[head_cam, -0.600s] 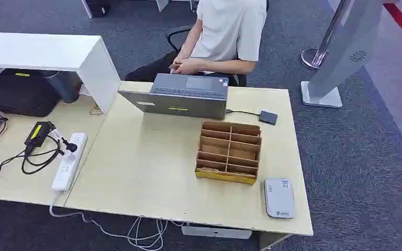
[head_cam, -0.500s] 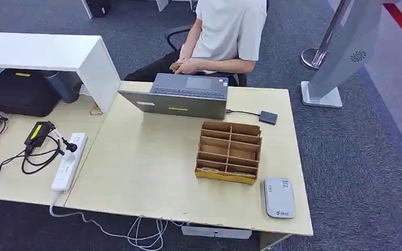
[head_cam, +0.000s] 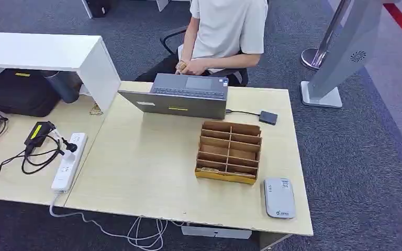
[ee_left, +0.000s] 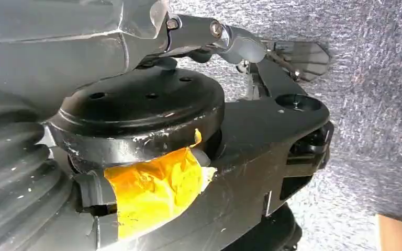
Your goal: Pass the card to the sensor for recognition and then transmit it.
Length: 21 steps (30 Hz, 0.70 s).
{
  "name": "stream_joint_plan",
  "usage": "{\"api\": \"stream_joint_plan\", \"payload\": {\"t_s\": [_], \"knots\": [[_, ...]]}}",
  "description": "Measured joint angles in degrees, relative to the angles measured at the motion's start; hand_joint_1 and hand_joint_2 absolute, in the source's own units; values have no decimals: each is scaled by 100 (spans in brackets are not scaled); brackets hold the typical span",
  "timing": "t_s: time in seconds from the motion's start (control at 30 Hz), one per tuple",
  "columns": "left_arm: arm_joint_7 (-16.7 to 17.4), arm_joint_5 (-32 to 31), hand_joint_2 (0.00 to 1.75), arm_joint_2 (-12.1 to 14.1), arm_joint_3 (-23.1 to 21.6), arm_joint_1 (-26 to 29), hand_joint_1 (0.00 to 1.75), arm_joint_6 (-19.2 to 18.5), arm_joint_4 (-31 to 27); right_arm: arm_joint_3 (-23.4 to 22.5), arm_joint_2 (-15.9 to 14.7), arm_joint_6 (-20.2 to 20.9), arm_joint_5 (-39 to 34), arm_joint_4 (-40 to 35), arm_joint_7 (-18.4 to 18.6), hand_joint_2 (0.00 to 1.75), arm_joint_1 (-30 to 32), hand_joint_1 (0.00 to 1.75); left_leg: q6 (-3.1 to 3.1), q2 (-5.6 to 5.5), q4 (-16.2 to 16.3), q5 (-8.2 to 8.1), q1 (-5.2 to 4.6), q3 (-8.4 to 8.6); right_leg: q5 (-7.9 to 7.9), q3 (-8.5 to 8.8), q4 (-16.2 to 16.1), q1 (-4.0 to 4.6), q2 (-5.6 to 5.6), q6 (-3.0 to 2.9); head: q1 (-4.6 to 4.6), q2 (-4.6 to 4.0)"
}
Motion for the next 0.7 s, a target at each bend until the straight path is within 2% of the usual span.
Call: {"api": "stream_joint_plan", "payload": {"t_s": [0.1,0.17,0.27,0.33,0.37,0.4,0.5,0.57,0.63,0.7], "knots": [[-50,72,175,-9,65,21,0,-6,0,-372,2,-102,782,-231,-28,175,116,0,0,-3,0,0,0,-3,0,0,0,0,-3,0,0,0],[-89,135,175,-13,94,33,0,-9,0,-918,22,-113,1654,-396,-228,175,161,0,0,-2,0,0,0,-4,0,0,0,0,-2,0,0,0],[-162,216,175,-37,157,60,0,-7,0,-2021,126,-126,2879,-766,-816,175,169,0,0,-4,0,0,0,-5,0,1,0,0,-5,0,0,0],[-195,260,175,-48,188,67,0,-7,0,-2718,217,-135,3165,-951,-1282,175,146,0,0,-7,0,0,0,-5,0,2,0,0,-11,0,-2,0],[-227,286,175,-57,214,76,0,-7,0,-2998,271,-135,3154,-1017,-1542,175,129,0,0,-11,0,0,-1,-4,0,4,0,0,-12,0,4,0],[-265,330,175,-61,249,88,0,-9,0,-3383,321,-135,3051,-1089,-1958,175,105,0,1,-12,0,0,-1,-4,0,3,0,0,-14,0,0,0],[-363,446,175,-98,328,108,0,-17,0,-4534,420,-89,2248,-1053,-3551,175,-34,0,1,-13,0,1,-1,-2,0,3,0,0,-12,0,0,0],[-428,503,175,-122,393,125,0,-20,0,-5198,424,244,1564,-977,-4537,175,-100,0,1,-13,0,1,-1,-2,0,3,0,0,-13,0,0,0],[-470,533,175,-140,435,134,0,-17,0,-5637,461,613,1114,-1001,-4963,175,-144,0,2,-14,0,1,-2,-4,0,3,0,0,-13,0,-2,0],[-479,542,175,-149,466,136,0,-15,0,-5867,542,856,836,-1130,-5047,175,-156,0,2,-13,0,1,-2,-3,0,3,0,0,-13,0,-2,0]]}}
